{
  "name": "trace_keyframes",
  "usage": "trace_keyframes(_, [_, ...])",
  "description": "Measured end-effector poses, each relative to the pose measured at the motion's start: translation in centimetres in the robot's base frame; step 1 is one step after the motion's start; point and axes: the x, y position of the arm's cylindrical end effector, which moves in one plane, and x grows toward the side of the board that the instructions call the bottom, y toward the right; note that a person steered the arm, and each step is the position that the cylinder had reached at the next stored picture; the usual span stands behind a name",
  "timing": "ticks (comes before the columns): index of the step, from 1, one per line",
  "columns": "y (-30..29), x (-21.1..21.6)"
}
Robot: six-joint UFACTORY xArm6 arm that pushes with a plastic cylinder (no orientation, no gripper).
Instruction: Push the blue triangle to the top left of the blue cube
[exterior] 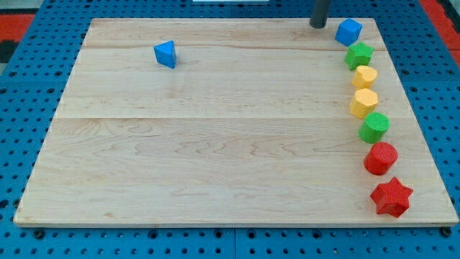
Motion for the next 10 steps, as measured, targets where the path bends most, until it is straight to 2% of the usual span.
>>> trace_keyframes(1, [4.4,0.9])
trace_keyframes(2, [4.8,3.2])
trace_keyframes(3, [-1.4,1.2])
trace_keyframes(4, [-12.7,4.5])
trace_keyframes(5, [-21.1,13.6])
trace_keyframes(6, [-33.1,16.9])
trace_keyframes(7, [-32.1,10.0])
trace_keyframes(8, [-24.0,7.3])
trace_keyframes(9, [-14.3,6.8])
trace_keyframes(10, [-17.4,4.4])
